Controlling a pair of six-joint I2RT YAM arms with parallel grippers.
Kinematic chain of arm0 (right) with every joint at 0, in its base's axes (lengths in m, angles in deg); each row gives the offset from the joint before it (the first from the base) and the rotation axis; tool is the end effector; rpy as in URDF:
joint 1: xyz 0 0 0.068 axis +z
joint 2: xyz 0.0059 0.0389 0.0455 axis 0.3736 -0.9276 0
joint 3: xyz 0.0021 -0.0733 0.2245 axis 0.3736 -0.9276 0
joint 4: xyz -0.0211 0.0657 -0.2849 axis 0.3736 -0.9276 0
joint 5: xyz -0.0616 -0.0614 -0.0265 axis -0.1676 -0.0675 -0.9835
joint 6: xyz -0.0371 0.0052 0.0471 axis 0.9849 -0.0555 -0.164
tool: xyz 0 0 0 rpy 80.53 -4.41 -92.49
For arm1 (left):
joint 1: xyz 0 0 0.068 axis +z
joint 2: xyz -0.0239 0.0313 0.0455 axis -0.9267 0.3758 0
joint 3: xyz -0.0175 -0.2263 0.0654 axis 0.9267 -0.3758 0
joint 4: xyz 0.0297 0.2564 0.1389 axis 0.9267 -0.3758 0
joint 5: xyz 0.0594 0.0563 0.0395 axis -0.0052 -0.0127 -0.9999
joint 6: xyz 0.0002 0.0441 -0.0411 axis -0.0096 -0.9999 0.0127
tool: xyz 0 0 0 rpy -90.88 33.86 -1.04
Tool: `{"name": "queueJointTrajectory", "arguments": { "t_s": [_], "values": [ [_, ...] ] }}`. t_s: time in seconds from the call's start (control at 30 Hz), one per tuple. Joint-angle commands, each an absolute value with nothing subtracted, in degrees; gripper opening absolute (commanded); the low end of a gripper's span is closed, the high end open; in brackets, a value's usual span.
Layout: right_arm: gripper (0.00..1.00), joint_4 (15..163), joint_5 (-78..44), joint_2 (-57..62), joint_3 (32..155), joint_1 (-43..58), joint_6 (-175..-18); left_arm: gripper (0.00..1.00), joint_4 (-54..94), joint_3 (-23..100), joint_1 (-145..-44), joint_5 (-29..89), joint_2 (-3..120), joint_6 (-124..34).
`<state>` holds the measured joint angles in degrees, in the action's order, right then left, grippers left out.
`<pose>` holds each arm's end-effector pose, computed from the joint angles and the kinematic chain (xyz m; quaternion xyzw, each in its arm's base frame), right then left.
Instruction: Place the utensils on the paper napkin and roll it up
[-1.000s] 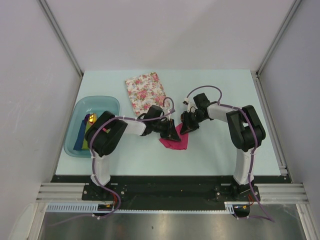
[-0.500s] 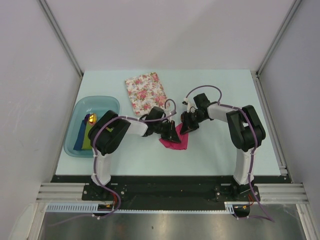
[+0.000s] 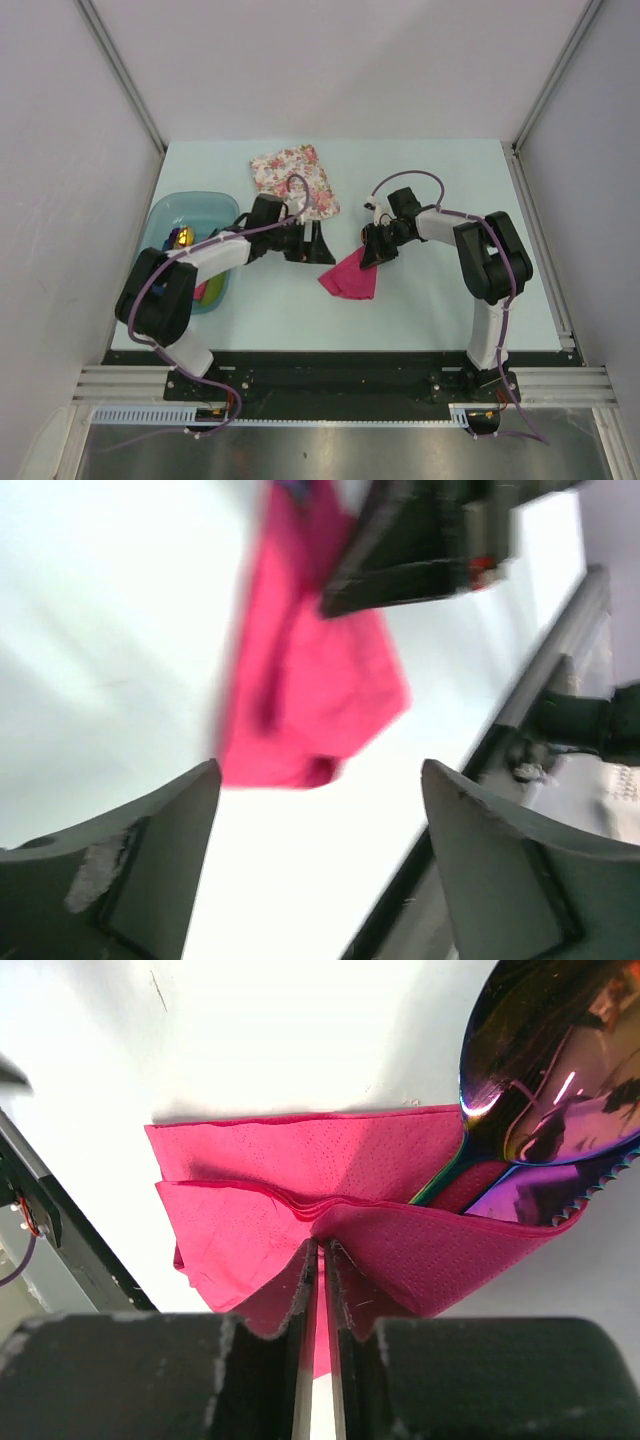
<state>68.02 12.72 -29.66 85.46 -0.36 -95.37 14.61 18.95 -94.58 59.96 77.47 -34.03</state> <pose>0.3536 0.1690 0.0649 -0.1948 0.9088 0.3511 0.1132 0.3117 -0.1875 0.1226 0.1591 0.8661 -0.4273 0.2048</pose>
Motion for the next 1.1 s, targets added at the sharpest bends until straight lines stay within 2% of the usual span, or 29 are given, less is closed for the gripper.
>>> {"name": "queueJointTrajectory", "arguments": {
  "t_s": [0.0, 0.17, 0.33, 0.6, 0.83, 1.07],
  "values": [
    [0.12, 67.1, 4.56, -32.49, 82.58, 0.65, -91.87, 0.89, 4.29, 14.59, -89.9, 57.47, 73.63, -42.26],
    [0.12, 67.54, 4.73, -32.84, 81.79, 0.65, -92.3, 0.89, 6.9, 11.78, -88.66, 58.0, 76.61, -40.52],
    [0.12, 67.89, 4.91, -33.28, 81.7, 0.65, -92.92, 0.83, 12.01, 14.23, -89.72, 60.63, 83.72, -38.41],
    [0.12, 67.72, 4.99, -33.98, 82.58, 0.82, -92.92, 0.79, 22.55, 19.68, -97.62, 66.16, 95.85, -28.57],
    [0.12, 67.45, 5.35, -34.51, 83.29, 0.82, -93.01, 0.77, 28.09, 24.16, -100.53, 65.91, 97.62, -25.39],
    [0.12, 67.19, 5.35, -34.6, 83.46, 0.82, -92.75, 0.77, 24.68, 25.4, -99.3, 63.8, 98.5, -26.9]
  ]
}}
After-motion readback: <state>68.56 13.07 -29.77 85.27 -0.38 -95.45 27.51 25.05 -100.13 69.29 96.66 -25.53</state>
